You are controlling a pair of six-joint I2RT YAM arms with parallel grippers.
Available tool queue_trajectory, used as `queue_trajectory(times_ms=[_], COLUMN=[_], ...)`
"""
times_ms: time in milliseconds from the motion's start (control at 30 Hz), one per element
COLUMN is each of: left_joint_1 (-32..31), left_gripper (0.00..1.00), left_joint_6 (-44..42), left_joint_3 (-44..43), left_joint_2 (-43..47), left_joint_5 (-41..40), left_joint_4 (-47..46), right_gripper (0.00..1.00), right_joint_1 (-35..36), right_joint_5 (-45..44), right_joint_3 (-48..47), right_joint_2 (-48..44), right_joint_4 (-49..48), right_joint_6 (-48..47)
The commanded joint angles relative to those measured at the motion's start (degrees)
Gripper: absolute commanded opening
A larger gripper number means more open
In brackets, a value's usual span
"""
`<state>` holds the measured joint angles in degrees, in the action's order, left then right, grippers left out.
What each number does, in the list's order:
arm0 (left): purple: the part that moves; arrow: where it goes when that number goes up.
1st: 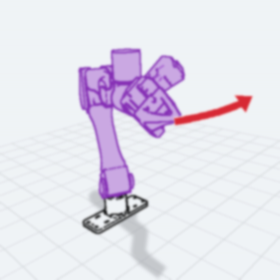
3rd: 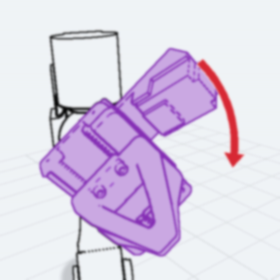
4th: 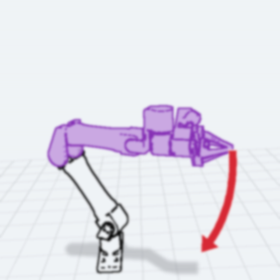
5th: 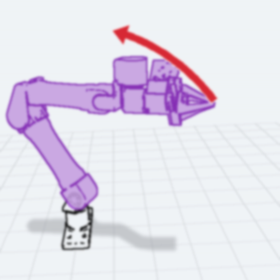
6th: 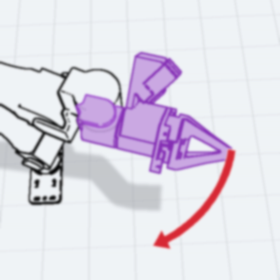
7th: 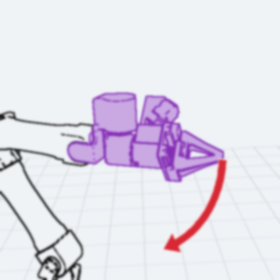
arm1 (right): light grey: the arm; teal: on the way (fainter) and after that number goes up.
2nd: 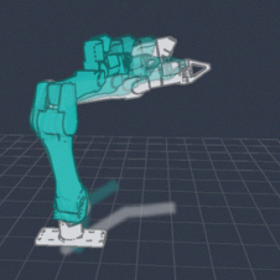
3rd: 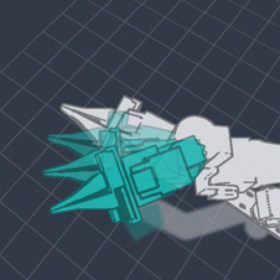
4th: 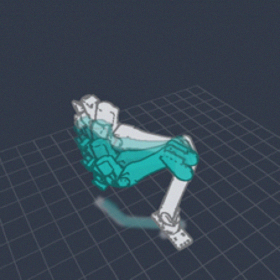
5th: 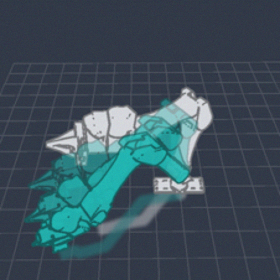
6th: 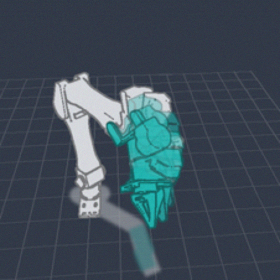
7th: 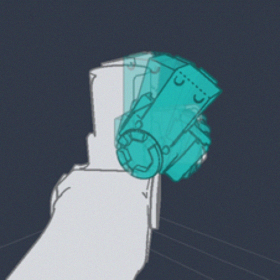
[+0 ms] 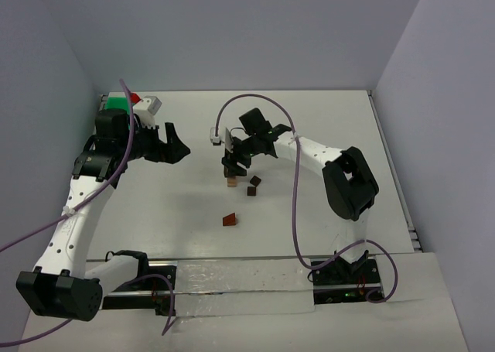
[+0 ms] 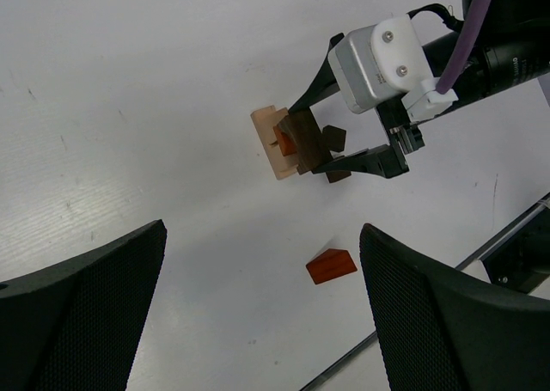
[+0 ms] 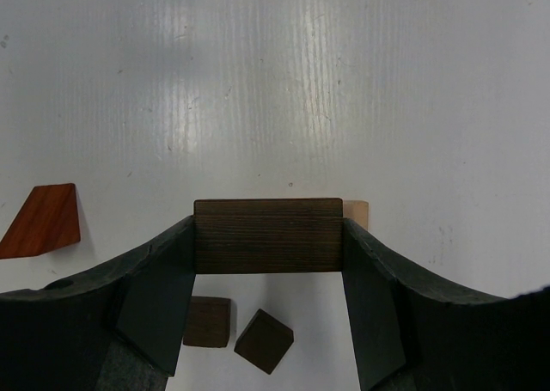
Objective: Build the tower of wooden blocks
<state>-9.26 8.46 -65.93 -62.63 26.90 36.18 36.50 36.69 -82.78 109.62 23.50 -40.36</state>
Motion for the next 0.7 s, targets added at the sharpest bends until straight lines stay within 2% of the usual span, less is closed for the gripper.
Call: queue_trajectory(times_ms=[0, 667], left_joint_1=[0.64, 1.17], left_gripper=[0.99, 0.99], left_joint_6=[-0.64, -0.68], left_joint_3=[-1.74, -1.35], left_joint_2=[0.14, 0.32], left_joint_5=[2.37, 2.54], left_joint_4=[-1.20, -1.42], right_gripper=[0.26, 0.35], right_joint_1=[-1.26, -1.61], right_joint_5=[1.37, 1.89], right_joint_3=[-0.89, -0.41], right_joint_2=[0.95, 1.69], right_joint_4=[-2.06, -2.58], right_joint_6=[-0.25, 0.50])
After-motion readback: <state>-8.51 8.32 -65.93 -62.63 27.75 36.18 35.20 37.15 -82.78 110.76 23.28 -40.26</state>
